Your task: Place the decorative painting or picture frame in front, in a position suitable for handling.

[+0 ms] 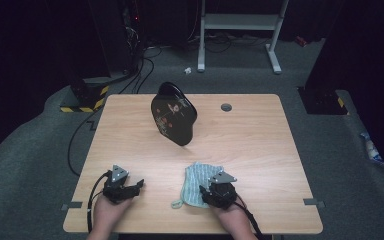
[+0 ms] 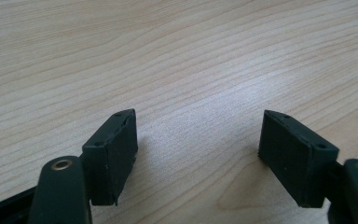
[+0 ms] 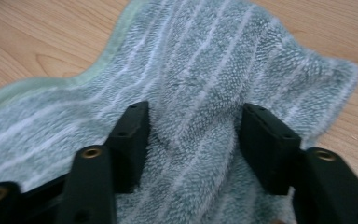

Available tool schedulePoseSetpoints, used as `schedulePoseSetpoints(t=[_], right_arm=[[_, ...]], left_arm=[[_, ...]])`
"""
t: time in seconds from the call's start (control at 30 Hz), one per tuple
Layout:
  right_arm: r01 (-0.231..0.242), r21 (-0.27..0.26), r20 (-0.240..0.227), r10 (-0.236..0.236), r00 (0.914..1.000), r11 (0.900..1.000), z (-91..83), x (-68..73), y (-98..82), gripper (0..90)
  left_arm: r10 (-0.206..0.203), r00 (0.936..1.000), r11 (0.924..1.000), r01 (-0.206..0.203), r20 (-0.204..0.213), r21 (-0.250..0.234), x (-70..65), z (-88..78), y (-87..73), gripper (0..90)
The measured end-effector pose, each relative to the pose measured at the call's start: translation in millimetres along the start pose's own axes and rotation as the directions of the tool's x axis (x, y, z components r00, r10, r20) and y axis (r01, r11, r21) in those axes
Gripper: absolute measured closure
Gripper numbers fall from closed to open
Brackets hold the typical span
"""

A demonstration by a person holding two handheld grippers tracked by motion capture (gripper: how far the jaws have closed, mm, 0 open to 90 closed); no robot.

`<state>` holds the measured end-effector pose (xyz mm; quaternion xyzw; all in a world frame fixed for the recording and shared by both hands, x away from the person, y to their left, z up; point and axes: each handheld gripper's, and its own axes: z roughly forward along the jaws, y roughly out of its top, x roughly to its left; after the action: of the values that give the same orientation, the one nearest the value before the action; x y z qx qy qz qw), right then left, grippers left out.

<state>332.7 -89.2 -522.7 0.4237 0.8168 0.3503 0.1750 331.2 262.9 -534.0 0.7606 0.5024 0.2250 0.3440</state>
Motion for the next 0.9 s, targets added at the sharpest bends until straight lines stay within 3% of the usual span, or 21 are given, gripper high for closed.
schedulePoseSetpoints(t=[0.13, 0.17, 0.27, 0.5, 0.73, 0.9], right_arm=[[0.005, -0.002, -0.009, -0.005, 0.9999, 1.0, -1.0, -0.6, -0.3, 55.0], [0.011, -0.003, -0.021, -0.011, 0.9997, 1.0, -1.8, -1.6, -0.5, 63.8], [0.009, -0.01, -0.034, -0.01, 0.9994, 1.0, -2.3, -4.3, -1.0, 71.3], [0.015, -0.054, -0.048, -0.018, 0.9987, 0.998, -10.1, -8.9, 0.1, 74.1], [0.029, -0.108, -0.035, -0.033, 0.9988, 0.994, -25.4, -14.9, 3.9, 73.7], [0.038, -0.157, -0.003, -0.039, 0.9993, 0.987, -42.2, -23.1, 7.4, 73.4]], left_arm=[[0.0, 1.0, 1.0, 0.0, 0.0, 0.001, -0.1, -0.1, -0.1, 28.1], [0.0, 1.0, 1.0, 0.0, 0.0, 0.0, -0.1, -0.1, -0.1, 28.2], [0.0, 1.0, 1.0, 0.0, -0.001, 0.0, -0.2, -0.2, -0.1, 28.2], [0.001, 1.0, 1.0, -0.001, -0.001, -0.001, -0.5, -0.3, -0.1, 28.9], [0.0, 1.0, 1.0, 0.0, -0.001, -0.001, -0.5, -0.3, -0.1, 29.1], [-0.001, 1.0, 1.0, 0.001, -0.004, -0.002, -0.3, 0.0, 0.2, 29.5]])
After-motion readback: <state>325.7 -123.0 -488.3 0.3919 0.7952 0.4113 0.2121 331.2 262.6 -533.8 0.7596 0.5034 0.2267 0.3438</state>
